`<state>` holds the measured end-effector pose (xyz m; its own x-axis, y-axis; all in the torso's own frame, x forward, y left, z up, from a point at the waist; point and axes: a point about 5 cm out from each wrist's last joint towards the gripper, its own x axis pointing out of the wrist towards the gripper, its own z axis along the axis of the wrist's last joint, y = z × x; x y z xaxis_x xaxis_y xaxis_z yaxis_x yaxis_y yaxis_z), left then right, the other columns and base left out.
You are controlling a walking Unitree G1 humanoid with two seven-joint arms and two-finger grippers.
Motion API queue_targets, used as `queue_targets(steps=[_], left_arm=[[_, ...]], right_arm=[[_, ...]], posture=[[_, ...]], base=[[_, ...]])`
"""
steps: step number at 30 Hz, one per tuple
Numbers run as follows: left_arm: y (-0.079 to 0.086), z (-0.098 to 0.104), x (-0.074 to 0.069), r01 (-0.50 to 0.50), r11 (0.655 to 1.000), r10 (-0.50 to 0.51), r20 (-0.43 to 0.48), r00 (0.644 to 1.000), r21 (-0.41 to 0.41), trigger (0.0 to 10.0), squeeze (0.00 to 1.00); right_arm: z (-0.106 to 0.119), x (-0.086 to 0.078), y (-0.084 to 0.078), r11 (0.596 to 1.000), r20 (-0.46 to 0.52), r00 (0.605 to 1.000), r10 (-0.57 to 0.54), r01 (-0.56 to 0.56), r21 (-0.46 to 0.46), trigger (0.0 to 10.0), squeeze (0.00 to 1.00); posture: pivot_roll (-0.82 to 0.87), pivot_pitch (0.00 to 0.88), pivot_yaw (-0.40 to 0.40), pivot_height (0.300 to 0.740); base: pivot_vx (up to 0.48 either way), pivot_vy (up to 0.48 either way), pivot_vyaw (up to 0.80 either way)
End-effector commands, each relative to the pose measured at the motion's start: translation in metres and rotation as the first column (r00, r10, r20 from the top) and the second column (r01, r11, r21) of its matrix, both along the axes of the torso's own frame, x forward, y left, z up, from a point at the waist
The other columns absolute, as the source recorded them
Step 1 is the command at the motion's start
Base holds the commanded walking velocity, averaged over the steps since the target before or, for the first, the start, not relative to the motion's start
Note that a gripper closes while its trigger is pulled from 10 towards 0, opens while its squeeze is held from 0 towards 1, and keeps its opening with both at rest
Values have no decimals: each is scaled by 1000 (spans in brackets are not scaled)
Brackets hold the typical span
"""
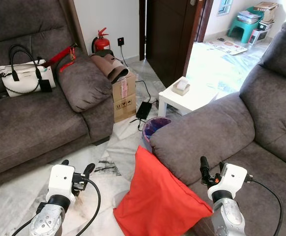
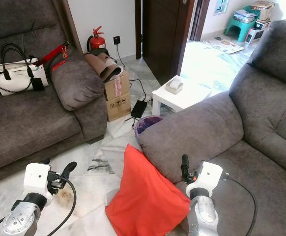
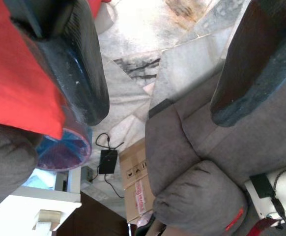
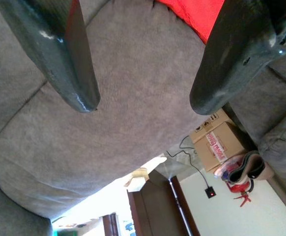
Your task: Move the pillow to the sofa from floor
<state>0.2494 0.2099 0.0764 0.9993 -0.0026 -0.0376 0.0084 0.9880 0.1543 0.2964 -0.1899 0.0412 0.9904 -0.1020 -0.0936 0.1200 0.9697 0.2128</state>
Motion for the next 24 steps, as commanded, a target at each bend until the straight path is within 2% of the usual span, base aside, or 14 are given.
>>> queue_targets(steps=[1, 24], left_arm=[[1, -4, -4, -13, 1000, 13, -23, 1000, -9, 10000, 0], [0, -7, -7, -21, 1000, 20, -36, 999, -20, 10000, 0]], right_arm=[[-2, -2, 2, 1000, 5, 1000, -7, 6, 6, 10000, 0], [-4, -4, 1, 1000, -10, 1000, -14, 14, 9, 10000, 0]], posture=[[84, 113, 28, 686], [82, 136, 22, 671]], base=[[0, 0, 0], [0, 0, 0]])
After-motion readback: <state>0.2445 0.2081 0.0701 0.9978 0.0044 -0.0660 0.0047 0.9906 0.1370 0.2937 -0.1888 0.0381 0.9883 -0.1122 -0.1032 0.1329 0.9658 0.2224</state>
